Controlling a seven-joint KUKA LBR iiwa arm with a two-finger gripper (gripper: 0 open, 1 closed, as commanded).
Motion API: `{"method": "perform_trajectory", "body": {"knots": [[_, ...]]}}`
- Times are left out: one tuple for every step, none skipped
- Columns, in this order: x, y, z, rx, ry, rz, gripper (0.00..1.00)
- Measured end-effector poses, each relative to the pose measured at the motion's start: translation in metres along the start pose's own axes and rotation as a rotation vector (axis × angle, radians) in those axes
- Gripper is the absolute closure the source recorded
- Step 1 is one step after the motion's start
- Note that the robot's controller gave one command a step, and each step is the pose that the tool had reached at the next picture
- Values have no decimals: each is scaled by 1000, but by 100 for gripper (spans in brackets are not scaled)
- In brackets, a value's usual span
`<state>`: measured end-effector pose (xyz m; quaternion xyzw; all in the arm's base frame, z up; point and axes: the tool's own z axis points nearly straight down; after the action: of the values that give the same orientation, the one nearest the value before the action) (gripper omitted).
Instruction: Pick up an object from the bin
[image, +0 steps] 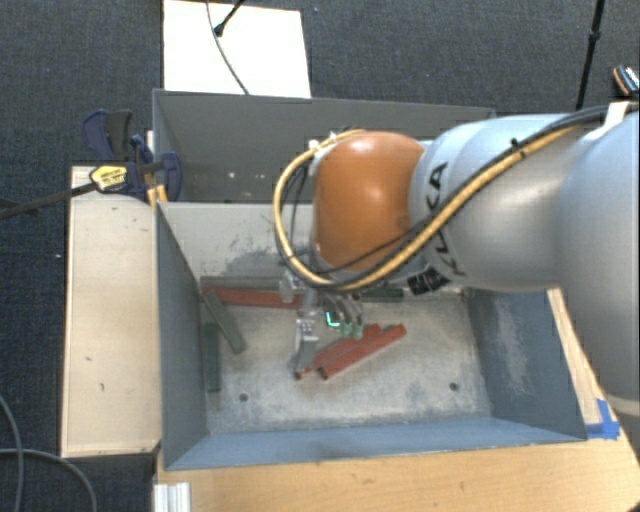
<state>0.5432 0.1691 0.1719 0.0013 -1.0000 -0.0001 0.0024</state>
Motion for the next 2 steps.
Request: {"method": "perform_trajectory", "body": {"knots": [[27,-57,105,1,2,-140,0],[25,-55,101,-1,-6,-136,100]]}}
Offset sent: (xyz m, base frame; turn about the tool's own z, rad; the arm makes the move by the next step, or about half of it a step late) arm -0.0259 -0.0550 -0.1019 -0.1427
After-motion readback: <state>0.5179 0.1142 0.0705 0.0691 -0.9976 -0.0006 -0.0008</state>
